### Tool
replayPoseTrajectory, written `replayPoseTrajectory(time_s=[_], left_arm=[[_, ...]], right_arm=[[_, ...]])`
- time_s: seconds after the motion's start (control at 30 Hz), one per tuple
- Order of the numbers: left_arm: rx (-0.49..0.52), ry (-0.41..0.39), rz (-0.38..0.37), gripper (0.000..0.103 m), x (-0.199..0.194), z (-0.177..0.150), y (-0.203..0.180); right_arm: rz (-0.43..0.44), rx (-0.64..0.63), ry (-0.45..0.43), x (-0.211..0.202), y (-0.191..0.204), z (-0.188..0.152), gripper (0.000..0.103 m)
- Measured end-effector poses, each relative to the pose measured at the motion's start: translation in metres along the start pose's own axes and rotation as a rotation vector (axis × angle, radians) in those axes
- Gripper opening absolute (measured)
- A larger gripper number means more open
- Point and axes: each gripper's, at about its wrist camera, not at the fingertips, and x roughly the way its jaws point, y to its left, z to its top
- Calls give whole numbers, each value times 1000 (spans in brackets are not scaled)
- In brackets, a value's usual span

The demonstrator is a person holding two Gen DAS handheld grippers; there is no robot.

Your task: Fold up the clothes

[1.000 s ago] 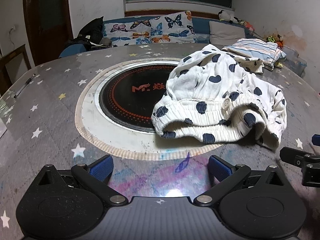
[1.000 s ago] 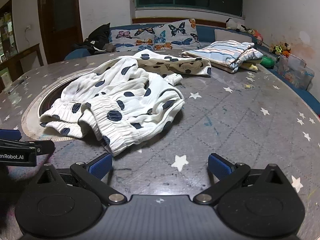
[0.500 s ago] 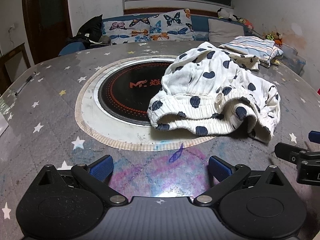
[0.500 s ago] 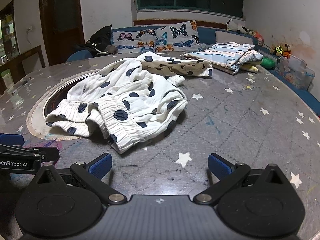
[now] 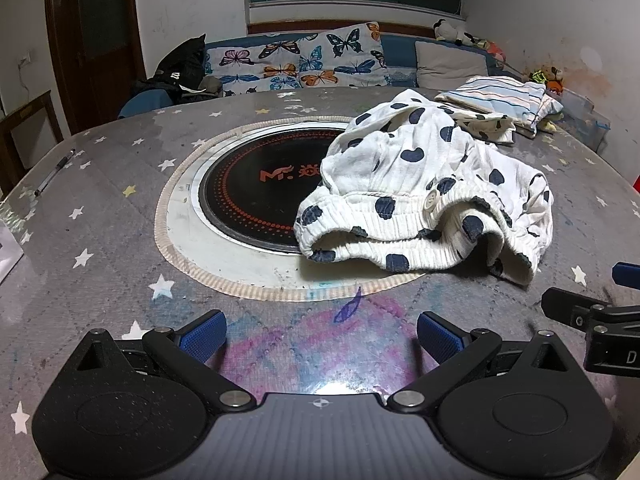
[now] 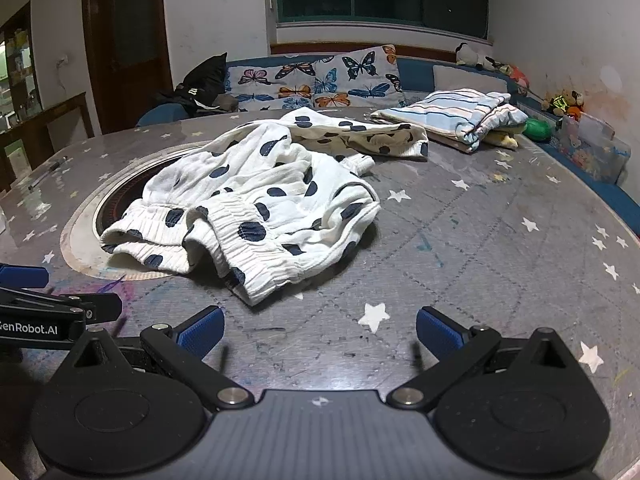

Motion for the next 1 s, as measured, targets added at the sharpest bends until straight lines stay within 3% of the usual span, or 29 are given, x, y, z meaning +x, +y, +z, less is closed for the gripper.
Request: replayPoseTrajectory(time_s=[1.0], left_arm=[[4,18,-3,103,8,5,-3]], right_arm=[[8,-4,15,9,2,3,103]])
